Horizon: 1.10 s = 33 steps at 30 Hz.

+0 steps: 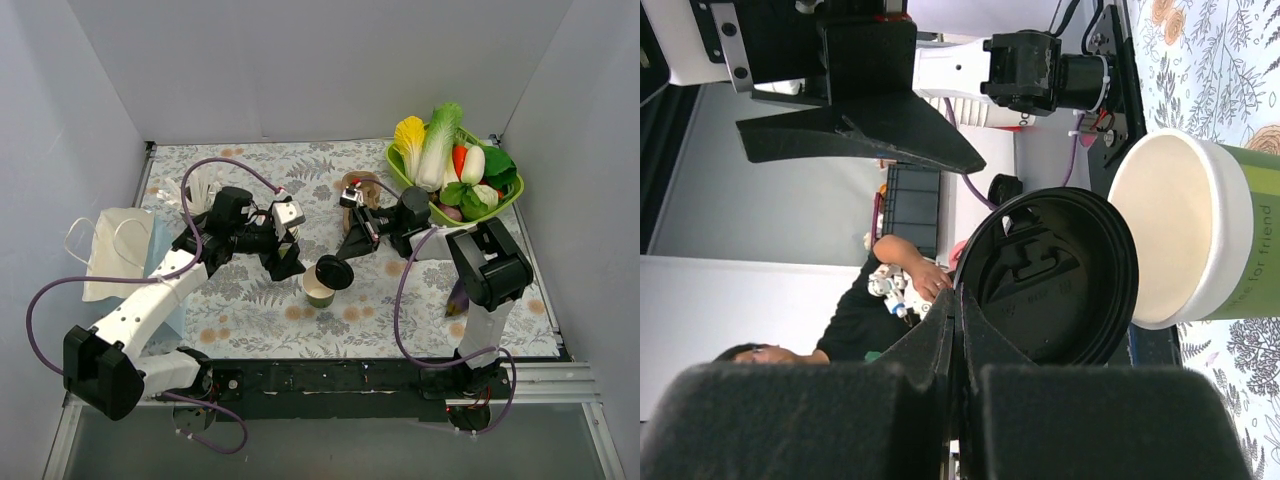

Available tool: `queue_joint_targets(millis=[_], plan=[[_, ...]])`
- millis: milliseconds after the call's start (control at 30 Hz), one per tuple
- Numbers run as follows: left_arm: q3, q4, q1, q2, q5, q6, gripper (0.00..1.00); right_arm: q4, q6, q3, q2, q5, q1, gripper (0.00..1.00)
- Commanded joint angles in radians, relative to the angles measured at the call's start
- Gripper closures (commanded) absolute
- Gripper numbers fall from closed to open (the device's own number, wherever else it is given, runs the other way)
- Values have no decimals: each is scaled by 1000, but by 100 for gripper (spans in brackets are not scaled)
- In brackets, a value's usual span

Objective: Pack the takeout coffee

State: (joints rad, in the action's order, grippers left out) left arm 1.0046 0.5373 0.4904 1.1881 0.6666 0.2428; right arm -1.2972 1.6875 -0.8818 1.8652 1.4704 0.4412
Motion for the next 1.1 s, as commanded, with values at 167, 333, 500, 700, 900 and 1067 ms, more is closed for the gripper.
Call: queue_joint_targets(millis=[167, 333, 500, 700, 900, 1067], plan=[[-37, -60, 0, 5, 7, 41, 17, -426, 22, -51, 51, -22, 7, 99], [-29, -80, 0, 19, -4, 59, 17, -248, -107, -33, 22, -61, 7, 99], [-35, -94, 0, 28, -2, 75, 17, -114, -236, -23, 3, -85, 7, 99], [-44, -103, 0, 38, 7, 90, 16, 30, -330, -22, -11, -113, 8, 99], [-55, -114, 0, 39, 24, 107, 16, 175, -431, -13, -52, -124, 8, 99], [-70, -129, 0, 27, 37, 125, 16, 424, -642, -11, -115, -139, 8, 99]])
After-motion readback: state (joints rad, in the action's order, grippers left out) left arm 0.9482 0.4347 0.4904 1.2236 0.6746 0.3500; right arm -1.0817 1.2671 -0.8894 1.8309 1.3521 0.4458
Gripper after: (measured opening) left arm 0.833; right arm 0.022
